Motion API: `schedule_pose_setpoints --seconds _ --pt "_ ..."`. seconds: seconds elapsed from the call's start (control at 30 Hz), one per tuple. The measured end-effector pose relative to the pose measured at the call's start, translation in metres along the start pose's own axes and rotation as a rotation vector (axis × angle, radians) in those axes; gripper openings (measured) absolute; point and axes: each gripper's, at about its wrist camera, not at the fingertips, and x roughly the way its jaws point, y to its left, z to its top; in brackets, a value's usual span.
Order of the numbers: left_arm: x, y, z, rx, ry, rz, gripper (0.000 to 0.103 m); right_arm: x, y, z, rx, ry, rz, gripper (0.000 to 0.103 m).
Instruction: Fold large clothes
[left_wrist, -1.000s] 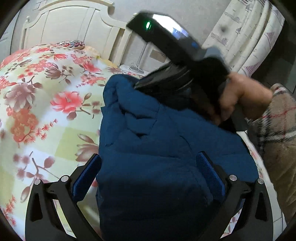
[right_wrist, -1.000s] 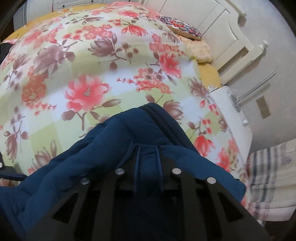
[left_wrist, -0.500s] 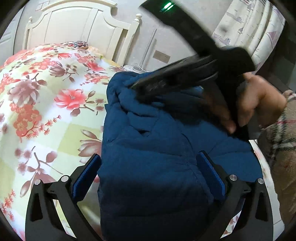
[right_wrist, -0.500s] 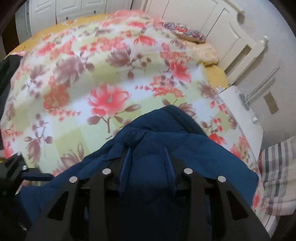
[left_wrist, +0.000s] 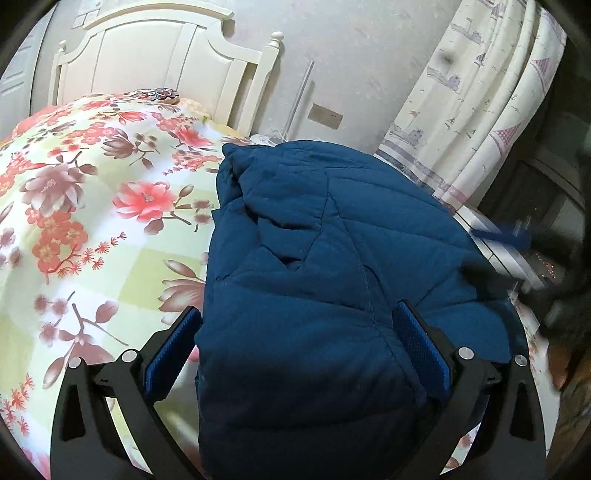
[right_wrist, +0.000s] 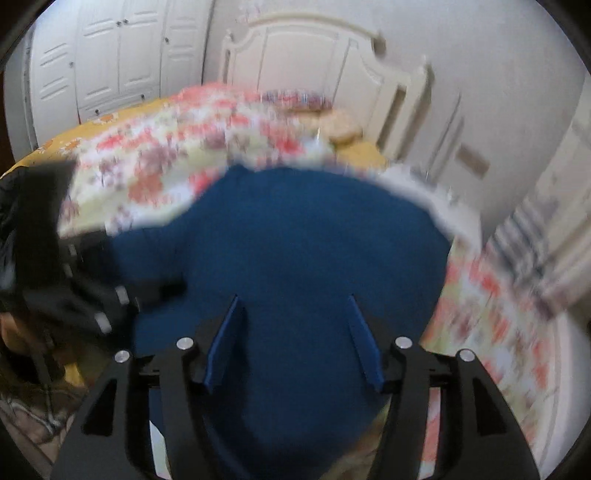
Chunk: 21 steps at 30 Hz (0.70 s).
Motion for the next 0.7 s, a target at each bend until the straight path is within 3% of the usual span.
schedule_pose_setpoints --seconds 0.1,0.2,0.27,0.4,0.43,0.53,0.57,0.63,0.7 --pt "0.002 -0.001 -0.001 0.009 0.002 0.005 0.099 -0.006 0.006 -0.009 0.02 -0.032 -0.038 0.061" --pt "0.0 0.0 0.0 0.001 0.008 0.001 0.099 -0.036 0.015 -0.014 0.033 -0.082 -0.022 0.061" --pt "0.001 0.001 0.0 0.0 0.01 -0.002 0.099 -0.054 0.026 -0.026 0.025 -0.107 -0.041 0.066" --pt "-0.003 0.003 0.002 -0.033 0.008 -0.005 0.099 -0.057 0.044 -0.063 -0.01 -0.032 -0.057 0.069" --pt "-0.008 0.002 0.001 -0.028 0.005 0.01 0.099 -0.06 0.046 -0.074 0.0 -0.025 -0.08 0.07" --pt "-0.035 -0.009 0.0 0.018 -0.02 0.107 0.098 -0.084 0.042 -0.09 0.097 -0.052 -0.009 0.07" --pt "-0.049 -0.015 0.0 0.035 -0.036 0.137 0.098 -0.097 0.042 -0.092 0.136 -0.081 -0.011 0.072" --pt "-0.077 -0.028 0.0 0.077 -0.096 0.164 0.098 -0.12 0.044 -0.094 0.198 -0.138 -0.06 0.097" --pt "-0.114 -0.048 0.0 0.138 -0.172 0.223 0.098 -0.147 0.046 -0.093 0.267 -0.208 -0.087 0.1"
